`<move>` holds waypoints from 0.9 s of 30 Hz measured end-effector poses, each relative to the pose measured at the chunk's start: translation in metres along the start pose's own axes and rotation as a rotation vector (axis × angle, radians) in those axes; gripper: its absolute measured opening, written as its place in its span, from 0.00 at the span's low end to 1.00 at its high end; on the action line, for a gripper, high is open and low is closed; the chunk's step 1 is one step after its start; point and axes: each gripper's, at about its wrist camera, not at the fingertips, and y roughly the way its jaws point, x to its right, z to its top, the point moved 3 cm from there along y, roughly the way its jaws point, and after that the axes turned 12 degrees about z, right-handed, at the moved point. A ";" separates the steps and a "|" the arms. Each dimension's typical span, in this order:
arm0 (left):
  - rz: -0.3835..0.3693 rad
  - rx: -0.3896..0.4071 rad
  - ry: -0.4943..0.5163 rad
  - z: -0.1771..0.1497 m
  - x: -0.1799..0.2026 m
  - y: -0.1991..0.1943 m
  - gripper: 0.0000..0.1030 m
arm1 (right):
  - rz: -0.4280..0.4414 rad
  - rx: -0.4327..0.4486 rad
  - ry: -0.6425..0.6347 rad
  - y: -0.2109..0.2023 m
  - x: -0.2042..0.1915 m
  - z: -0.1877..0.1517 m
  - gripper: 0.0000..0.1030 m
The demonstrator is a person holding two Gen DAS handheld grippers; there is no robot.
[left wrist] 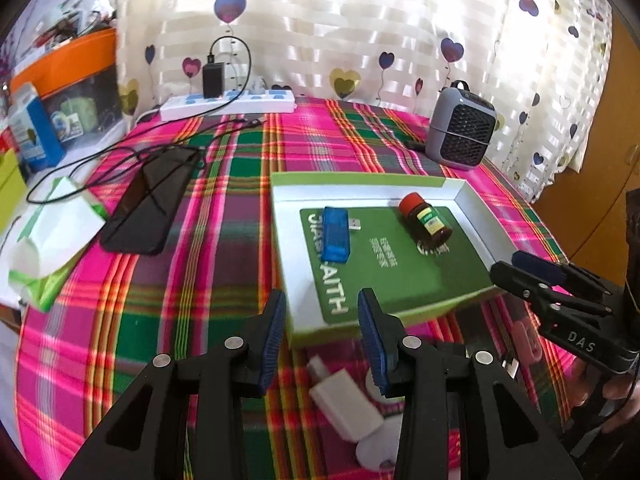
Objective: Organize rigid objects
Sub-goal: 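Open both tools to release the USB drive and bottle inside the box, then reach to the pink plastic clip and grasp it with the right tool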
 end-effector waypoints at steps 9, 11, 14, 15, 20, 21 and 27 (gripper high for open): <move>-0.023 -0.004 -0.034 -0.026 -0.010 -0.016 0.35 | -0.015 0.021 0.001 -0.023 0.000 -0.020 0.48; -0.016 -0.007 -0.039 -0.031 -0.013 -0.018 0.35 | -0.019 0.023 0.002 -0.027 0.000 -0.025 0.48; -0.016 -0.011 -0.054 -0.035 -0.017 -0.021 0.35 | -0.024 0.021 -0.006 -0.032 0.000 -0.036 0.48; -0.018 -0.013 -0.058 -0.037 -0.018 -0.023 0.35 | -0.033 0.024 -0.001 -0.035 0.002 -0.040 0.48; -0.024 -0.023 -0.070 -0.045 -0.022 -0.024 0.35 | -0.068 0.026 0.025 -0.043 0.010 -0.055 0.48; -0.025 -0.026 -0.072 -0.047 -0.023 -0.023 0.35 | -0.075 0.025 0.026 -0.044 0.011 -0.058 0.48; -0.037 -0.038 -0.075 -0.052 -0.022 -0.022 0.35 | -0.079 0.000 0.047 -0.040 0.016 -0.067 0.48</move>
